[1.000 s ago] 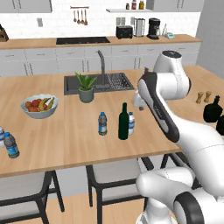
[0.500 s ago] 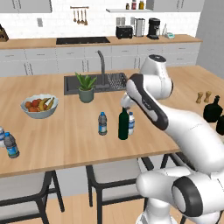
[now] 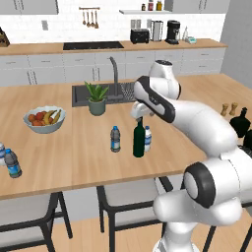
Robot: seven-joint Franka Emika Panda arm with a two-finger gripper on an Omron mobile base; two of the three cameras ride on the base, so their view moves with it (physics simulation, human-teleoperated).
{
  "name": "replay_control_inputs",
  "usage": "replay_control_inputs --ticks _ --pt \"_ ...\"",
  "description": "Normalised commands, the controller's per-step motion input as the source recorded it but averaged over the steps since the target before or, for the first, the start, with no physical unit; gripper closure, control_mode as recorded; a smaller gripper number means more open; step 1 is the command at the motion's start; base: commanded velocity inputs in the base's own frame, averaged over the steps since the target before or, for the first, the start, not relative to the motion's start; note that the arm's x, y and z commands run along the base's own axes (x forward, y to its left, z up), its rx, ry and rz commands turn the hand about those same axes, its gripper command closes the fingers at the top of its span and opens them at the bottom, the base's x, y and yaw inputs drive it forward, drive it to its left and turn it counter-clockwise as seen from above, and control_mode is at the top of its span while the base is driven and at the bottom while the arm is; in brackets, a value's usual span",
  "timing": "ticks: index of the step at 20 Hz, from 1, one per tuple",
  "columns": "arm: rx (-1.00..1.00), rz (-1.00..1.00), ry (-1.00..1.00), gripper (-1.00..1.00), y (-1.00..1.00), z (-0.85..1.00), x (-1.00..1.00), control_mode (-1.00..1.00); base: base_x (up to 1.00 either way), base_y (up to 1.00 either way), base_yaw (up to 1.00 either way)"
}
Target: Move the plastic bottles in the middle to the plastics group, and the glass bottles in the middle to the glass group.
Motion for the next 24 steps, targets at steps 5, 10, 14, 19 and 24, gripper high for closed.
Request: replay_control_inputs --ticks 5,10,14,19,24 --pt "-0.1 0.0 0.19 -1.0 0.0 -0.27 0.33 -1.0 0.0 0.0 0.0" --pt "-0.04 0.0 0.04 -1.0 0.0 -0.18 0.27 -1.0 0.0 0.0 0.0" --pt "-0.06 0.0 0.0 -1.0 0.0 -0.24 0.21 -1.0 0.0 0.0 0.0" --pt "-0.05 0.0 -0.04 -1.0 0.0 -0.3 0.26 -1.0 0.0 0.0 0.0" --pt "-0.01 0.0 -0.16 -1.0 0.0 -0.26 0.14 -1.0 0.0 0.0 0.0"
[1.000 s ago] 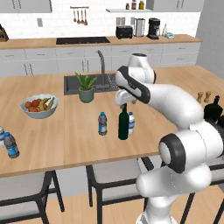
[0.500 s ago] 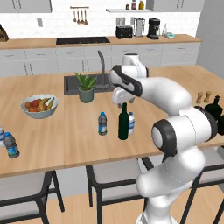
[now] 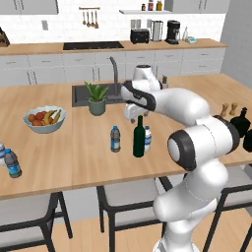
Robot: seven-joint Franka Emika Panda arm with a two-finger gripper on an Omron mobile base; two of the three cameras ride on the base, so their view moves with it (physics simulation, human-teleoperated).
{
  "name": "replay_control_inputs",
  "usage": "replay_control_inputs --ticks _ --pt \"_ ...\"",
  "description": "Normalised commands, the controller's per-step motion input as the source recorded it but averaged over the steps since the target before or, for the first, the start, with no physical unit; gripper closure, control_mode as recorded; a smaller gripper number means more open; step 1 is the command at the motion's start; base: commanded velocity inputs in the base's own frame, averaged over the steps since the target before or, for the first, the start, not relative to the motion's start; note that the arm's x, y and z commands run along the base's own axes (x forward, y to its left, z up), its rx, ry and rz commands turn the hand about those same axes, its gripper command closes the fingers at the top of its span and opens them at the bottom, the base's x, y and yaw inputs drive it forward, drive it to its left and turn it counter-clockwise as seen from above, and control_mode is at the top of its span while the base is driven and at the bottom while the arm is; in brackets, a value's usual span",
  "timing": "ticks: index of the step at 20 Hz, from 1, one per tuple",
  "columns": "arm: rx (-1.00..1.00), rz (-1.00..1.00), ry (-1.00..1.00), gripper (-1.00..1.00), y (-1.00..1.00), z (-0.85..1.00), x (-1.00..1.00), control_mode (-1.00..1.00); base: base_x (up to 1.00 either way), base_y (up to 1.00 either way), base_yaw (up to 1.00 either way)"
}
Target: Move the plastic bottles in the middle to the plastics group, and the glass bottles in the middle to the glass group.
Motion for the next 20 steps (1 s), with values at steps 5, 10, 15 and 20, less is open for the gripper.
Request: replay_control_inputs --ticks 5,10,15,20 --pt "0.0 0.0 -0.18 -1.0 -0.03 -0.18 0.05 -1.0 0.0 0.0 0.0" --pt "0.0 -0.07 -0.04 -1.0 -0.12 -0.08 0.0 -1.0 0.0 0.0 0.0" --pt "0.0 -0.06 0.01 -1.0 -0.04 -0.01 0.1 -1.0 0.0 0.0 0.0" --pt "0.0 -0.04 0.07 -1.0 0.04 -0.07 0.21 -1.0 0.0 0.0 0.0"
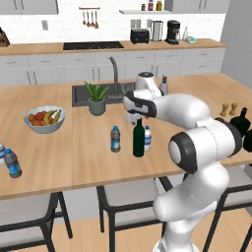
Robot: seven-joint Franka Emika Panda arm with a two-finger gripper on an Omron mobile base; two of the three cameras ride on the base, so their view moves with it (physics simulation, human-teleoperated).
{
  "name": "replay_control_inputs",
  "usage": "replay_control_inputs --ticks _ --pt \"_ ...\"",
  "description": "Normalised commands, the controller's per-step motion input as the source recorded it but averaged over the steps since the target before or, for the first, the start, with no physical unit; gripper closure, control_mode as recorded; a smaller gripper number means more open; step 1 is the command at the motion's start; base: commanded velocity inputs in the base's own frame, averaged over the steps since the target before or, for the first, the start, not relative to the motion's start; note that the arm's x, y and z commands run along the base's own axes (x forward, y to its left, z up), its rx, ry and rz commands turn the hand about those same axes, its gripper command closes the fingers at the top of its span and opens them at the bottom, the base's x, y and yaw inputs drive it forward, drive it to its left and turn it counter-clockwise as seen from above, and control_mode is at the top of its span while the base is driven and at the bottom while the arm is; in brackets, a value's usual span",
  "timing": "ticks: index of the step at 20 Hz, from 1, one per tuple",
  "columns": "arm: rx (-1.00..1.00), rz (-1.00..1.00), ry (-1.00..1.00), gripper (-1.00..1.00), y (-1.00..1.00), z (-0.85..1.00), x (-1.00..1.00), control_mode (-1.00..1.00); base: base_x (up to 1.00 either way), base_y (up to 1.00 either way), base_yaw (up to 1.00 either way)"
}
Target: Move the plastic bottles in the middle to the plastics group, and the glass bottles in the middle to the glass group.
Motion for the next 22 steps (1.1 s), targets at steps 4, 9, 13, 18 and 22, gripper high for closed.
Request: replay_control_inputs --ticks 4,9,13,18,22 --pt "0.01 -0.03 0.11 -1.0 0.09 -0.18 0.05 -1.0 0.0 0.0 0.0" --pt "0.0 -0.08 0.15 1.0 0.11 -0.24 -0.03 -1.0 0.0 0.0 0.0" --pt "0.0 -0.12 0.06 1.0 0.05 -0.28 -0.18 -1.0 0.0 0.0 0.0" --pt "0.0 -0.16 0.0 1.0 0.02 -0.23 -0.16 -1.0 0.0 0.0 0.0" --pt "0.07 -0.2 0.0 1.0 0.0 -0.03 -0.25 -1.0 0.0 0.0 0.0"
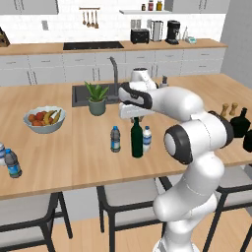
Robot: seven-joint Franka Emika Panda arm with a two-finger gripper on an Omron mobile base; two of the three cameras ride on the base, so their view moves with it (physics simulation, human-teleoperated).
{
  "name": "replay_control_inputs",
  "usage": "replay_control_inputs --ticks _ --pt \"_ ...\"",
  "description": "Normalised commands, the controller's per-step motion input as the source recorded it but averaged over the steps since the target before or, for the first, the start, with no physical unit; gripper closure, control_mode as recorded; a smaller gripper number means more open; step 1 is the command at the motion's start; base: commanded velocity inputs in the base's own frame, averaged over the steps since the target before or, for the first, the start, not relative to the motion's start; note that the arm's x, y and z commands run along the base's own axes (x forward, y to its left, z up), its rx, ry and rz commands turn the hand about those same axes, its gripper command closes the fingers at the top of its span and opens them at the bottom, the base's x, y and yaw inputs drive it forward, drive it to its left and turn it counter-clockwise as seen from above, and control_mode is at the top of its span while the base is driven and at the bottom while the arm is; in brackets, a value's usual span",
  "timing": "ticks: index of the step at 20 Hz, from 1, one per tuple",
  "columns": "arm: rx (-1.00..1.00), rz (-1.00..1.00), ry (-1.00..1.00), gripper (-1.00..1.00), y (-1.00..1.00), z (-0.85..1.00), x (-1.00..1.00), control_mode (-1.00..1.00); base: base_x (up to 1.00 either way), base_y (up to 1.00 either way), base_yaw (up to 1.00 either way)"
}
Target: Move the plastic bottles in the middle to the plastics group, and the glass bottles in the middle to the glass group.
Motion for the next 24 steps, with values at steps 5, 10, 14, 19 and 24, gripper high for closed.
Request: replay_control_inputs --ticks 5,10,14,19,24 --pt "0.15 -0.23 -0.05 1.0 -0.02 0.16 -0.6 -1.0 0.0 0.0 0.0" --pt "0.11 -0.28 0.0 1.0 -0.08 0.29 -0.5 -1.0 0.0 0.0 0.0" --pt "0.0 -0.19 0.0 1.0 -0.42 0.36 -0.31 -1.0 0.0 0.0 0.0" --pt "0.0 -0.22 0.0 1.0 -0.74 0.3 -0.28 -1.0 0.0 0.0 0.0" --pt "-0.01 -0.21 0.0 1.0 -0.85 0.2 -0.25 -1.0 0.0 0.0 0.0"
